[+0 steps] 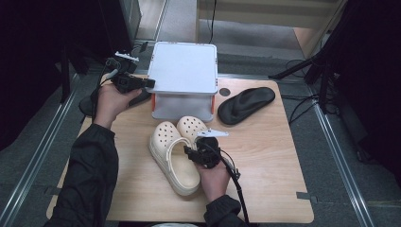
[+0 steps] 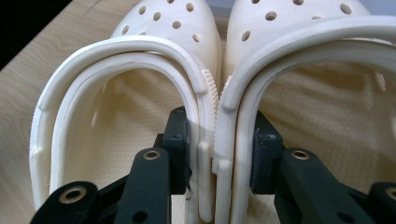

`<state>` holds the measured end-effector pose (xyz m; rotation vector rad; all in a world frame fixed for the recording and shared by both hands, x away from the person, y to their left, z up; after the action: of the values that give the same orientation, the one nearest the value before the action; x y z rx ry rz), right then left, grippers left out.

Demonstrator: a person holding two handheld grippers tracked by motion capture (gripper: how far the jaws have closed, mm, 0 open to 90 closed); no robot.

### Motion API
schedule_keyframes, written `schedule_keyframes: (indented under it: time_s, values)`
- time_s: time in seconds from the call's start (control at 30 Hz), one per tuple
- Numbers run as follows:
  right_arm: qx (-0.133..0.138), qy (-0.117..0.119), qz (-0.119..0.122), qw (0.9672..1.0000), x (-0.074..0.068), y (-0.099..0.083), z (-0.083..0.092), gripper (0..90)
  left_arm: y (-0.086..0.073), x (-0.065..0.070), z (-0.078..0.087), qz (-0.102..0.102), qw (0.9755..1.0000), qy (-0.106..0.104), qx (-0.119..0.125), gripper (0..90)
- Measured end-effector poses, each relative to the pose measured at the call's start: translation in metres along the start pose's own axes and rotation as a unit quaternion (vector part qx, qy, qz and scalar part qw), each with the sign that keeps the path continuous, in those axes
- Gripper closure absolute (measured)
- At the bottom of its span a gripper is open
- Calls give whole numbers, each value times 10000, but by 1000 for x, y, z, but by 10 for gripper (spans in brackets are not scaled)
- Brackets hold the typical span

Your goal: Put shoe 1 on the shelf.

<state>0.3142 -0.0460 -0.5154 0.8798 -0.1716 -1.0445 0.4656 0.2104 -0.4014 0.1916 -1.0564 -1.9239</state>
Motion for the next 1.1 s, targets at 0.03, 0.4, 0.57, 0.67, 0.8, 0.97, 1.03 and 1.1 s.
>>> schedule_keyframes:
  time_s: [0.03,0.4,0.57,0.67,0.8,0.97,1.03,1.1]
  values:
    - [0,0,0,10000,0,0,0,669,0,0,0,-29,10000,15,20,883]
    - [45,79,21,10000,2,23,6,668,0,0,0,21,10000,-15,24,886]
    - [53,3,142,9999,3,39,2,668,0,0,0,0,10000,-10,31,887]
    - [49,-79,163,9998,7,48,-3,669,-1,-1,0,-1,10000,-17,38,887]
    - [48,-154,181,9997,12,57,-9,669,-1,-1,0,-2,10000,-18,37,888]
    - [73,-242,145,9996,17,72,-21,668,-1,-1,0,6,10000,-39,45,888]
    - [89,-324,87,9994,21,80,-31,668,-1,-1,0,-11,10000,-37,71,888]
    - [108,-386,77,9992,24,84,-38,669,-1,-2,0,-7,10000,-56,65,888]
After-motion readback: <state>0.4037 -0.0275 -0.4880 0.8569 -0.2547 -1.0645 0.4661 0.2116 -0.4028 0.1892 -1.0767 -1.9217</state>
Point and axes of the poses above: each handheld gripper's, and its own axes: z roughly backward along the jaws, y roughly out of its top, x roughly to its right, the point moved 3 cm from there along -z, roughly forward along the jaws, and after that the axes turned 2 degrees about -y, right-handed, at the moved point
